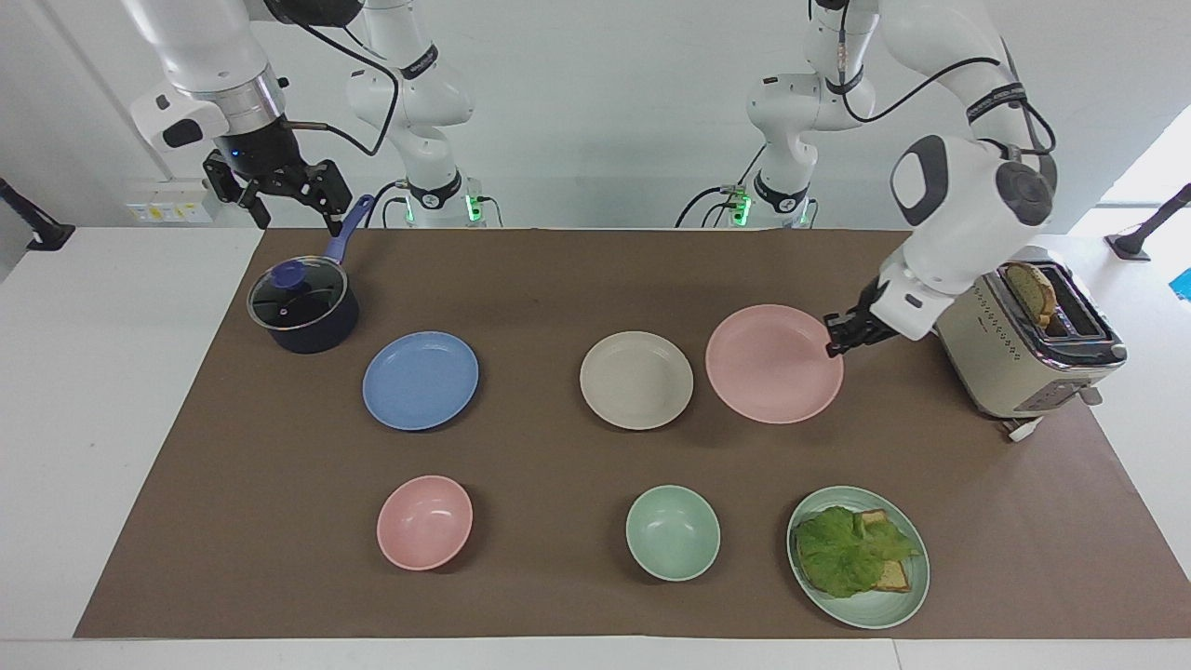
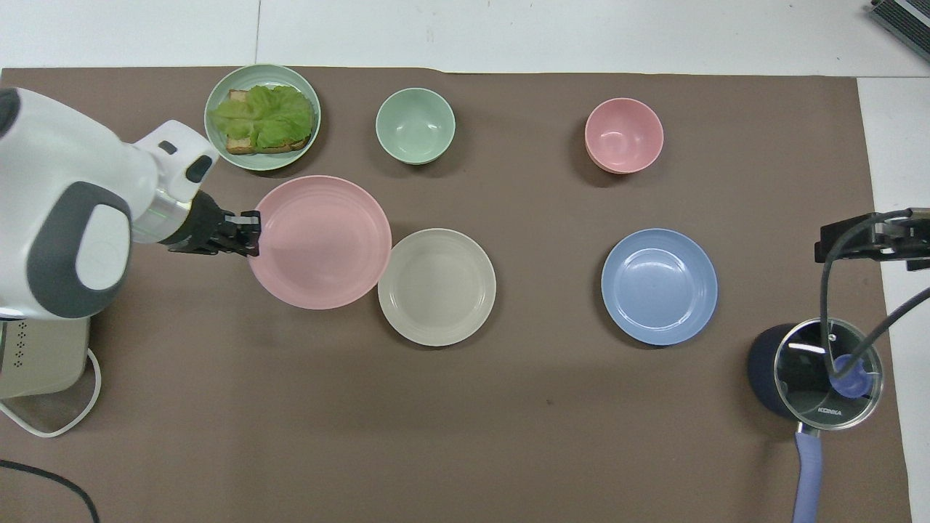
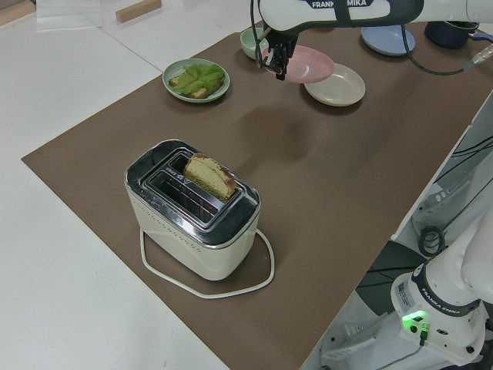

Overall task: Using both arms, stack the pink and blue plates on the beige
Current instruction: 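Lift the pink plate with the left gripper onto the beige plate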

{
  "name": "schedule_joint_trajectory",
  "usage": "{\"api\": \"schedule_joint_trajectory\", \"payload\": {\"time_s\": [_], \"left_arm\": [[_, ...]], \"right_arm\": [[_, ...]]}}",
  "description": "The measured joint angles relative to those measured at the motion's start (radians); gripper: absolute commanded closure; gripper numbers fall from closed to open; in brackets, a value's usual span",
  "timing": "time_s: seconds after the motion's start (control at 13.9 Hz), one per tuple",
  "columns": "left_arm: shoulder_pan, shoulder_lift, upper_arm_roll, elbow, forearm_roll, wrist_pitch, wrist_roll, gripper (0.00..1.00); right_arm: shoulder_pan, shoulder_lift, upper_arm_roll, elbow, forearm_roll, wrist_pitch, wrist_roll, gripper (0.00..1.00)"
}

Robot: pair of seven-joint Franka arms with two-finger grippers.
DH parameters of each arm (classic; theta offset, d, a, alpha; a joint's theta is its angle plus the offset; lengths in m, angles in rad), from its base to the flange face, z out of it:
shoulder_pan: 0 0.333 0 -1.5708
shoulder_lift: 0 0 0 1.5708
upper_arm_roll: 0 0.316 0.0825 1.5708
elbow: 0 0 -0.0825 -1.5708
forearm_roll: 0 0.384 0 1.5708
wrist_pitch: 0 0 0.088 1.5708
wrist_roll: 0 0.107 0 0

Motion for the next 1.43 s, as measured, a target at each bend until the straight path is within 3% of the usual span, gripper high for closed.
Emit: {"api": "schedule_joint_trajectory", "payload": {"time_s": [0.29,0.72,1.43], "left_arm": [[-0.100,0.005,0.001,-0.045,0.011,0.087,-0.134,1.00],[-0.214,0.016,0.000,-0.196,0.018,0.323,-0.190,1.00],[-0.270,0.016,0.000,-0.310,0.020,0.463,-0.190,1.00]], "right_arm": [[0.000,0.000,0.000,0.000,0.000,0.000,0.000,0.00],[0.000,0.000,0.000,0.000,0.000,0.000,0.000,0.00],[0.000,0.000,0.000,-0.002,0.000,0.000,0.000,0.00]]}}
